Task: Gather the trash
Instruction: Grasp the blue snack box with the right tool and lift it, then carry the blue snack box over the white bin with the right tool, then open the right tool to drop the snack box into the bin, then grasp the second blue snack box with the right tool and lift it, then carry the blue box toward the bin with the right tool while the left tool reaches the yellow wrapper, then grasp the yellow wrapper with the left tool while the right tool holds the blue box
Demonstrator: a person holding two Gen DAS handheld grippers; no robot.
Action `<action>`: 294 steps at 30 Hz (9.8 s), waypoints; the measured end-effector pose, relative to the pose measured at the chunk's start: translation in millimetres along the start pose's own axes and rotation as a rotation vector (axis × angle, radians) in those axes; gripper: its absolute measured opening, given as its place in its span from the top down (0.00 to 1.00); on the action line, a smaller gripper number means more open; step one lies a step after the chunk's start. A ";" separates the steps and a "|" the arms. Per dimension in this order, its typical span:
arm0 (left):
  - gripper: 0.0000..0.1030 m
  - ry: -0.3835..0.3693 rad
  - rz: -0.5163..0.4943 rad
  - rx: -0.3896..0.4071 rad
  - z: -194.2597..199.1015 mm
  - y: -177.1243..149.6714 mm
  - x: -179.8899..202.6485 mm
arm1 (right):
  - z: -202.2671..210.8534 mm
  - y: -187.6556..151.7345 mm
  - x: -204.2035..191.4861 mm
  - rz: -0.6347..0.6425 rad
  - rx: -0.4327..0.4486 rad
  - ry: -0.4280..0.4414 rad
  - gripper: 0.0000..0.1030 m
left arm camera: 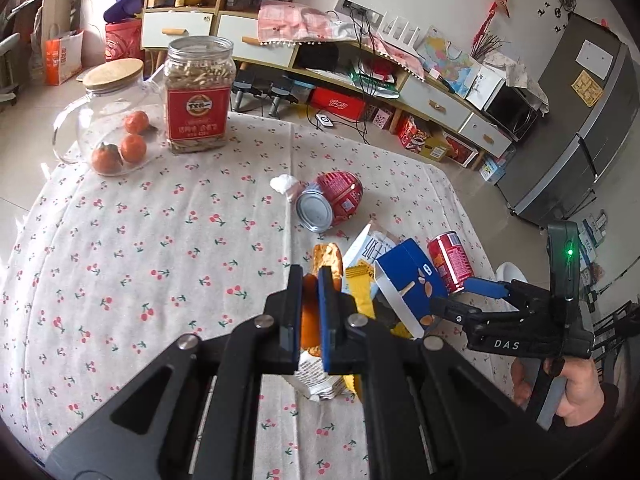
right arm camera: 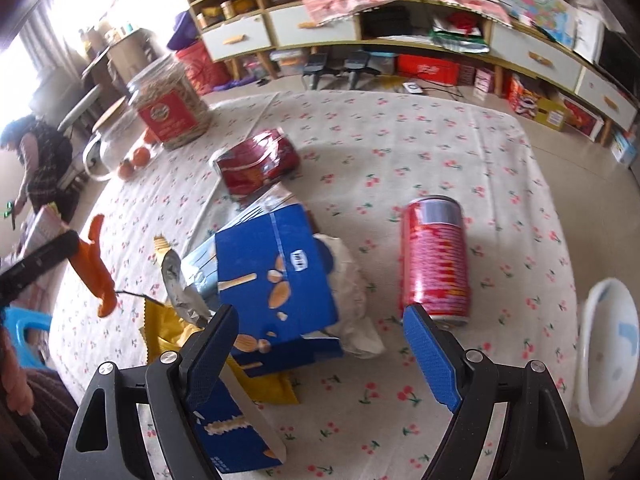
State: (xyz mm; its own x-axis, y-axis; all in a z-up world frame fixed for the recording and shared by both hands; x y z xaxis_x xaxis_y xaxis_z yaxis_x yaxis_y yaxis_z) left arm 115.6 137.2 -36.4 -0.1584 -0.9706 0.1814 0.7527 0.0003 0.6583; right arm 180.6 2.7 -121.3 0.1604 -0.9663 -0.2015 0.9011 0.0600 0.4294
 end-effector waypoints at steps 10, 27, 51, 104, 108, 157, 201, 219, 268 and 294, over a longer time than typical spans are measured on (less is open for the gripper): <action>0.92 0.028 0.023 -0.018 -0.9 -12.0 -15.6 | -35.4 -5.9 -23.6 0.115 -0.065 -0.041 0.16; 0.92 0.010 0.040 0.025 15.0 -10.1 -18.0 | 1.9 -2.7 -3.0 -0.010 0.004 0.035 0.30; 0.93 -0.096 -0.029 0.069 16.7 12.2 41.9 | 90.7 -13.8 89.8 -0.202 0.179 0.041 0.30; 0.93 -0.482 -0.348 -0.158 -167.1 17.5 397.3 | 155.1 -111.0 378.9 -0.749 0.188 -0.173 0.30; 0.76 -0.454 -0.366 -0.179 -169.3 16.4 394.2 | 151.3 -109.1 379.6 -0.756 0.178 -0.176 0.30; 0.17 0.003 -0.281 -0.163 -25.7 -19.6 121.8 | 124.0 -58.1 309.7 -0.646 0.168 -0.206 0.16; 0.01 0.253 -0.073 -0.176 16.8 -84.6 -14.6 | 45.4 -91.4 6.1 0.034 0.049 0.026 0.00; 0.01 0.313 -0.044 -0.194 15.9 -96.8 -35.3 | 7.3 -104.3 -46.9 0.184 -0.015 0.012 0.17; 0.13 -0.004 -0.767 -0.367 -79.1 -77.2 123.1 | 82.4 -96.2 129.3 -0.223 0.093 -0.051 0.41; 0.69 0.057 -0.643 -0.275 -64.3 -80.7 110.8 | 82.5 -99.1 135.5 -0.247 0.085 -0.055 0.41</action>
State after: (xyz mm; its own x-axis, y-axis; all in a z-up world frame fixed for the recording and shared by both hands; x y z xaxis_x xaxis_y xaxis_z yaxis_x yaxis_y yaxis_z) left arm 78.5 14.2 -116.3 -0.5982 -0.7690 -0.2255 0.6565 -0.6316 0.4123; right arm 79.9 -154.9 -118.5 -0.0849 -0.9613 -0.2622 0.8729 -0.1986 0.4456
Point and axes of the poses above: each gripper's, at about its wrist camera, not at the fingertips, and z roughly against the way its jaws point, x to its right, y to its top, the point moved 5 cm from there along -z, roughly the way its jaws point, and after that the axes turned 11 degrees about -z, right-handed, at the moved point
